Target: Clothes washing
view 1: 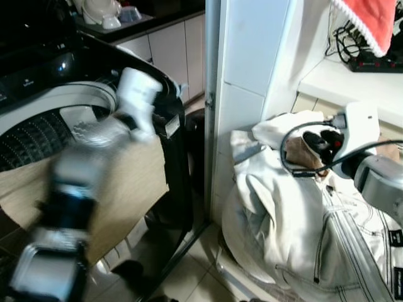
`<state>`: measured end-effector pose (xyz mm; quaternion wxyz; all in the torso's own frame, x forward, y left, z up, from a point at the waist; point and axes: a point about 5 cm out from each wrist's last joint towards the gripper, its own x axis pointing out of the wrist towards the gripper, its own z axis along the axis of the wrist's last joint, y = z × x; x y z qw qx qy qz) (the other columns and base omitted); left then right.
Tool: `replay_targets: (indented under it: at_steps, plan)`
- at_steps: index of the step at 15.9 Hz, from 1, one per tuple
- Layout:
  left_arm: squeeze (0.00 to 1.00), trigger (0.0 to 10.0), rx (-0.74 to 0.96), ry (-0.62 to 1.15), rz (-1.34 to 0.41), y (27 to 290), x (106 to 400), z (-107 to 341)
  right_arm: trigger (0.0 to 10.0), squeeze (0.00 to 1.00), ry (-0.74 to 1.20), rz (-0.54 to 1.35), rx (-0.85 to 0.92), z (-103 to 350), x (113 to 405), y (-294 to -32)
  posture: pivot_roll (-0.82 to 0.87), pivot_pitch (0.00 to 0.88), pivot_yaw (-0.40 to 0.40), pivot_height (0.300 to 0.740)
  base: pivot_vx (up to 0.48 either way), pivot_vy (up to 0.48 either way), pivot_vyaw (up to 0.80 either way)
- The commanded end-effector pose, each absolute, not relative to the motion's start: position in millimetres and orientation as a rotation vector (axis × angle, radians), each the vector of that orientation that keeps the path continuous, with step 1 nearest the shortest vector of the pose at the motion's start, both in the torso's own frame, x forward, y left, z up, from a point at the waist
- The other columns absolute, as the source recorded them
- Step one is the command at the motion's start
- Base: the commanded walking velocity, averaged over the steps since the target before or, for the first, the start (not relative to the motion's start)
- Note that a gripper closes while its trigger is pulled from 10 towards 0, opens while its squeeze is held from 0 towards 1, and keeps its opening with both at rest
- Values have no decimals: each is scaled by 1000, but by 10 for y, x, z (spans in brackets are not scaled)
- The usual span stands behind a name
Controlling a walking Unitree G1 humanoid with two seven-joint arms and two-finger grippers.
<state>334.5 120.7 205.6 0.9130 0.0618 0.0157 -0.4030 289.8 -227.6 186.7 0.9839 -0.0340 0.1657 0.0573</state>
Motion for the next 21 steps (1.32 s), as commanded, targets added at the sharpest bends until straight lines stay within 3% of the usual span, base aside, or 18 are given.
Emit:
replay_targets:
  at_steps: [1, 5, 8, 9, 10, 13, 14, 21]
  plan:
    - [0, 10000, 143, 41, -905, 1091, 3268, 2069, 10000, 1000, 321, 180, -71, 1812, 2940, -2268, -211, 0, 71, 740, 0, 0, 0]
    - [0, 10000, 165, 31, -1079, 865, 3059, 2068, 10000, 1000, 310, 196, -8, 1711, 3115, -2360, -203, 0, 71, 740, 0, 0, 0]
    - [0, 10000, 178, 48, -1123, 831, 2968, 2044, 10000, 1000, 333, 234, -85, 1628, 3205, -2345, -197, 0, 68, 740, 0, 0, 0]
    - [0, 10000, 181, 61, -1140, 832, 2934, 2036, 10000, 949, 362, 259, -88, 1597, 3204, -2334, -197, 0, 68, 740, 0, 0, 0]
    - [0, 10000, 187, 73, -1163, 839, 2889, 2026, 10000, 0, 408, 294, -109, 1553, 3182, -2325, -186, 0, 61, 740, 0, 0, 0]
    - [0, 10000, 194, 97, -1212, 840, 2808, 2006, 10000, 0, 459, 327, -119, 1493, 3152, -2367, -185, 0, 60, 740, 0, 0, 0]
    - [0, 10000, 196, 103, -1217, 836, 2798, 1998, 0, 0, 468, 314, -99, 1486, 3148, -2418, -190, 0, 64, 740, 0, 0, 0]
    - [0, 10000, 189, 115, -1252, 808, 2774, 2013, 0, 0, 485, 290, -60, 1477, 3128, -2525, -194, 0, 69, 740, 0, 0, 0]
